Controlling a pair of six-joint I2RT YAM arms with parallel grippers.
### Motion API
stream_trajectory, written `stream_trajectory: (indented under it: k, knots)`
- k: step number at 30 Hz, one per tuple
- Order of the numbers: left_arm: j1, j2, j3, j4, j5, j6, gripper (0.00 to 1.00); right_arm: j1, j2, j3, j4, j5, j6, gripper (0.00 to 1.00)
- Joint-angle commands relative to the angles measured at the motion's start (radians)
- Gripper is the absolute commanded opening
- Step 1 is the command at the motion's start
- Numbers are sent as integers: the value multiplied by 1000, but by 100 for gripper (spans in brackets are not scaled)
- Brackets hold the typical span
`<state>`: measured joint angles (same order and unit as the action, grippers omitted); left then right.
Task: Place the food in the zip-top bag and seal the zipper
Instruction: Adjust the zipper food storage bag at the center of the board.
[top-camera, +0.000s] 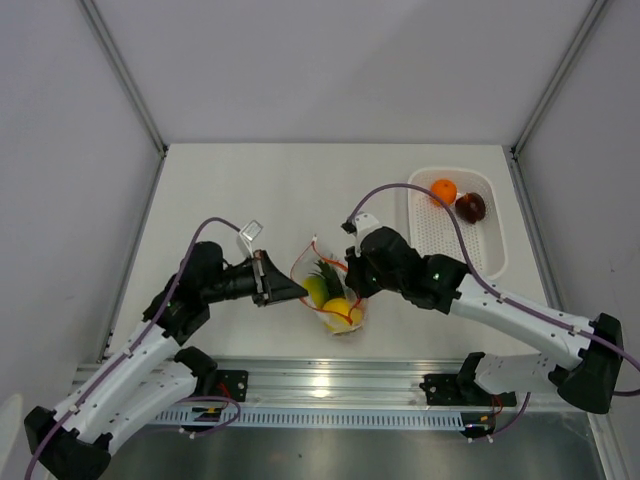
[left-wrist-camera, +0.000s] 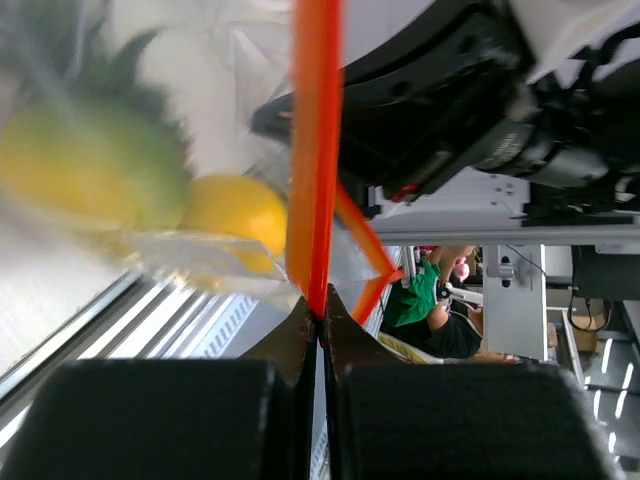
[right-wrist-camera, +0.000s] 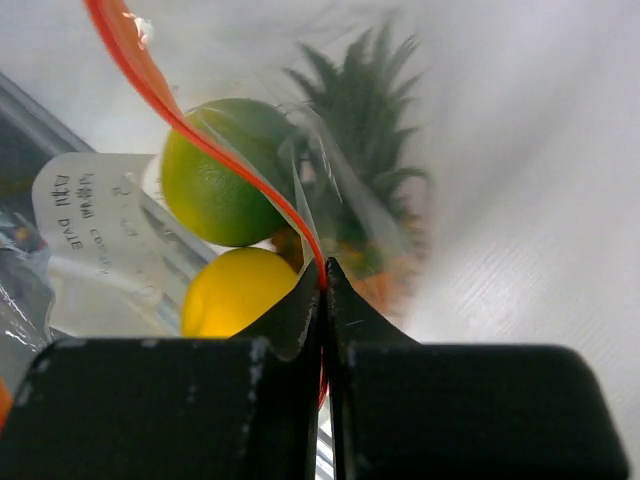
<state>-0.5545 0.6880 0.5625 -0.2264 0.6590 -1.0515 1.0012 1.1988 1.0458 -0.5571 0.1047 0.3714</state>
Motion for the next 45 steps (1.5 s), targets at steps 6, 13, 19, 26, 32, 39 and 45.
stream_trajectory:
  k: [6,13,19,26,32,39,45]
  knots:
    - [-4,-56,123,-33,-2,42,1,19,-120,160,20,4,-5,0]
    - [-5,-38,-29,44,7,25,1,-7,-104,59,52,-23,11,0]
    - [-4,-25,-1,47,2,28,1,-55,-39,22,37,-40,-5,1]
    - [-4,-8,65,35,10,39,1,-70,-51,80,10,-34,-37,22]
    - [-4,10,57,55,17,36,0,-95,-15,273,-64,-43,-78,62]
    - [-4,33,43,82,28,35,1,-200,13,419,-32,16,-132,99]
    - [-4,28,46,87,36,25,0,-422,74,436,74,153,-129,99]
